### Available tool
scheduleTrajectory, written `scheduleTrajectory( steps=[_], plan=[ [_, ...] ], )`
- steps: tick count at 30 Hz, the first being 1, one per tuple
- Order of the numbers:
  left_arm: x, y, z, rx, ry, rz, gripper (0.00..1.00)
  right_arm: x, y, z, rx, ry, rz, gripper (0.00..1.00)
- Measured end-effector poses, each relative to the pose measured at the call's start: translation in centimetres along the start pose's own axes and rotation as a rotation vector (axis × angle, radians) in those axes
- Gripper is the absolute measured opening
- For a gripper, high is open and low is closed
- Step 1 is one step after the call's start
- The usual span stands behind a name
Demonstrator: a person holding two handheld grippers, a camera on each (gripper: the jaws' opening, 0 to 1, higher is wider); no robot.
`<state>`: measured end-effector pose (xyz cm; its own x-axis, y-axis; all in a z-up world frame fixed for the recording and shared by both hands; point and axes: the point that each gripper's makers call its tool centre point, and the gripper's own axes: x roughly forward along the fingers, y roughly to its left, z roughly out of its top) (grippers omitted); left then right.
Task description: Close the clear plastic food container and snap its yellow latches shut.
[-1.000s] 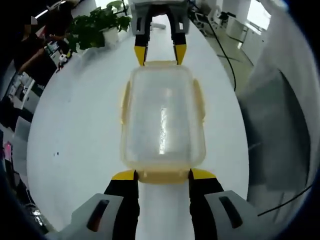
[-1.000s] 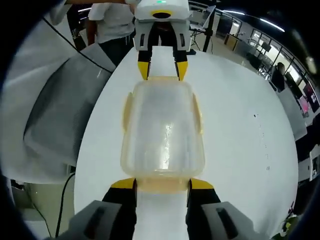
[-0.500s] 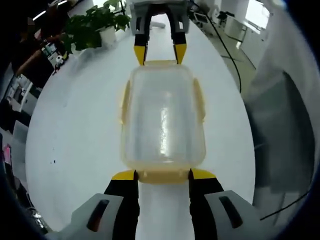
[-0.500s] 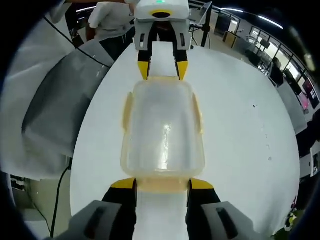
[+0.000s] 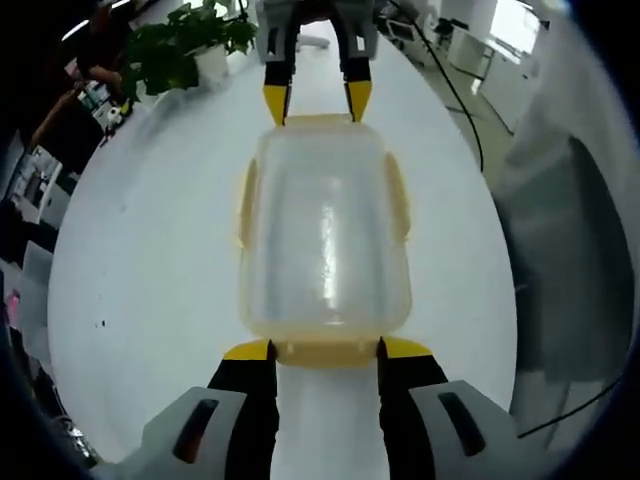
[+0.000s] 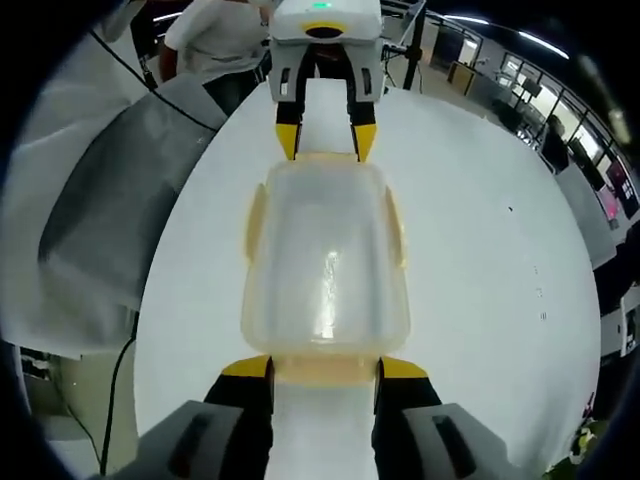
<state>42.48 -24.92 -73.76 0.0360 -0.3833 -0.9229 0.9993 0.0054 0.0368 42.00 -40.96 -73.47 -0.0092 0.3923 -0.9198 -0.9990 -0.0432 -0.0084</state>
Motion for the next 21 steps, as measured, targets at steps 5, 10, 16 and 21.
scheduleTrajectory(
  steps=[5, 10, 16, 21],
  plan=[
    [-0.02, -0.11, -0.01, -0.004, -0.009, -0.007, 0.36, 0.54, 0.03, -0.24, 0.002, 0.005, 0.001, 0.37],
    [0.03, -0.1, 0.02, -0.007, -0.015, -0.005, 0.37, 0.58, -0.13, -0.31, -0.007, 0.005, -0.003, 0.37],
    [0.06, -0.1, 0.02, -0.013, -0.019, -0.004, 0.37, 0.6, -0.22, -0.33, -0.008, 0.018, -0.011, 0.38],
    [0.02, -0.14, -0.27, -0.031, -0.02, 0.005, 0.38, 0.5, -0.09, -0.32, 0.042, 0.026, -0.006, 0.45]
  ],
)
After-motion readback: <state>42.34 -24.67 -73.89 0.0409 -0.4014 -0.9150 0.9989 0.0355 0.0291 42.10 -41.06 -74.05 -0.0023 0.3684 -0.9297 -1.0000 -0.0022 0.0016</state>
